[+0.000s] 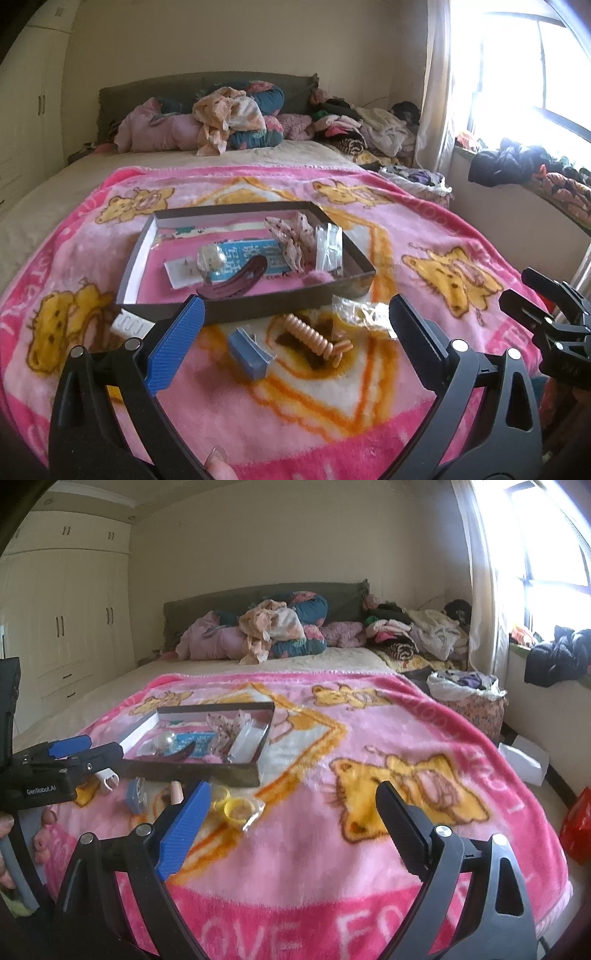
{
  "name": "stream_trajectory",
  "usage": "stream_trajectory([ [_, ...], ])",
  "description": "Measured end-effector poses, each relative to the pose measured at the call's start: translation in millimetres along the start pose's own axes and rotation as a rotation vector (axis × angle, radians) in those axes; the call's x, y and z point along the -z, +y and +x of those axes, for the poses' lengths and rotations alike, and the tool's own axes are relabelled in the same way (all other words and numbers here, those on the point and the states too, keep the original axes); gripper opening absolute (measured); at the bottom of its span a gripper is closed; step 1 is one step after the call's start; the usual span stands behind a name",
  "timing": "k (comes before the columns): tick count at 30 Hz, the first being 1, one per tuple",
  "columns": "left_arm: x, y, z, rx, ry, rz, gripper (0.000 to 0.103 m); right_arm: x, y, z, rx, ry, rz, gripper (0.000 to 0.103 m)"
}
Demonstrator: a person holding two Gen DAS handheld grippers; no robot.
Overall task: Organize jewelry
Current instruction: 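Withdraw both open tools from the box toward the remaining accessories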
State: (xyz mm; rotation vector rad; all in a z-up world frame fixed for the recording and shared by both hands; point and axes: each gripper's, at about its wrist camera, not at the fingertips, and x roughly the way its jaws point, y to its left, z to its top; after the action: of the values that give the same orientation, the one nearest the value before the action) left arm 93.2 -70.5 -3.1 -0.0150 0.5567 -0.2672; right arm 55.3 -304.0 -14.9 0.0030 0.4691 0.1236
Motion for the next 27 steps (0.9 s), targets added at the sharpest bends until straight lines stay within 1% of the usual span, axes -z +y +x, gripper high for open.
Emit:
stream_trajectory([
  [5, 14, -5, 5, 0.006, 0.022, 0.02, 0.091, 8, 1, 5, -0.005, 0.023, -0.004, 0.088],
  [8, 20, -4, 11, -0.001, 0.043, 0.023, 0.091, 15, 3, 9, -0.015, 0.044, -0.004, 0.088],
  [14, 27, 1, 21, -0.019, 0.061, 0.02, 0.091, 21, 6, 22, -0.034, 0.078, -0.004, 0.088],
  [27, 38, 13, 44, -0.071, 0.106, 0.007, 0.091, 26, 15, 68, -0.055, 0.147, -0.06, 0.088],
])
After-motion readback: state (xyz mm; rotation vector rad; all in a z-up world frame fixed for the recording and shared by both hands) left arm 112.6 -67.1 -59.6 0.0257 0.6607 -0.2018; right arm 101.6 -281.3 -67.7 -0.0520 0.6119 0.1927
